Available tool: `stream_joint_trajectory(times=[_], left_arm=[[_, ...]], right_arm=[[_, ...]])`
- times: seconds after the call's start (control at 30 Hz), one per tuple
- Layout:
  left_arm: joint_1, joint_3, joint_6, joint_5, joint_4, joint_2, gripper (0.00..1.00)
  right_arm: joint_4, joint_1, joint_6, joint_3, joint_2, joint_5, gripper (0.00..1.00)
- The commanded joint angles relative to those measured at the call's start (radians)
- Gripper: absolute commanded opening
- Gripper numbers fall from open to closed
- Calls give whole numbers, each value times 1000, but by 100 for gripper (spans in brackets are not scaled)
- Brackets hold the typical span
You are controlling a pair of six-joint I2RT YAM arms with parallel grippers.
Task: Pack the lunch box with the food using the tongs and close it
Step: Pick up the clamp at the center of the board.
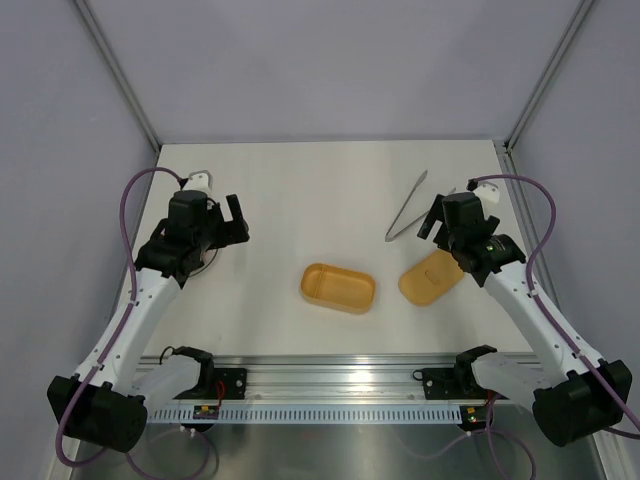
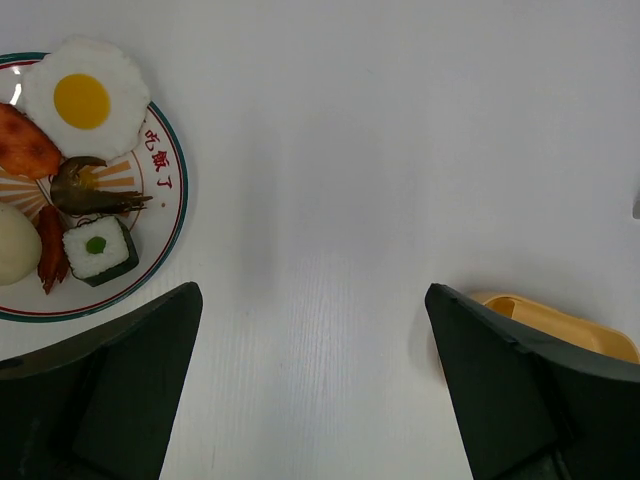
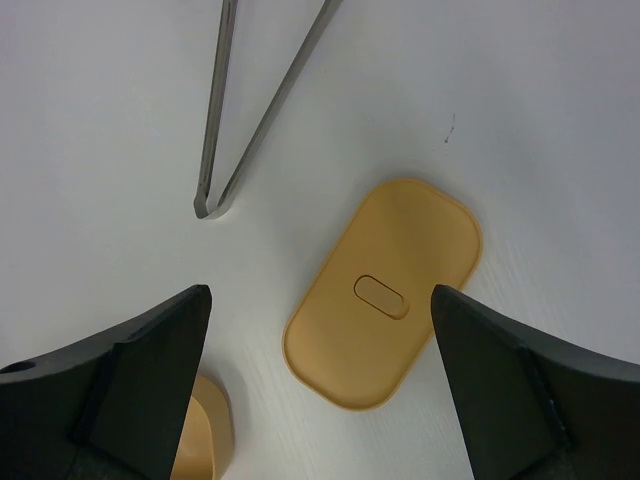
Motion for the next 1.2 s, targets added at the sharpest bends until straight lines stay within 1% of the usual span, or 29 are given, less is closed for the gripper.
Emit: stream_joint_trajectory(times=[0.0,0.43,0.67,0.73,0.77,0.87,0.9,0.93,1.0,1.03,1.17], left_arm=[[-4,28,19,25,36,-11,99],[-10,37,5,25,25,8,99],[-16,48,-3,26,13,9,99],[-19,48,-6,26,13,12,99],[-21,48,-6,26,10,12,99],[-21,48,-14,17,6,16,99],[-21,49,-15,16,1,17,99],[-21,52,-17,16,-4,22,99],[-23,54,-17,14,-8,22,99],[-21,55,-14,14,-13,20,99],[-21,55,-15,19,-16,17,99]], right_arm=[[-6,-3,14,-2,-12,15,99],[-26,-3,34,-28,-6,8,99],[-25,-5,92,-25,40,-12,99],[-12,-5,106,-16,69,-17,98],[12,-5,108,-15,80,-29,95],[32,-10,97,40,175,-72,84],[9,-26,103,98,257,-75,76],[6,-42,105,122,298,-111,73],[46,-104,102,168,391,-173,71],[64,-117,97,179,417,-208,71],[77,-155,80,303,571,-236,70]])
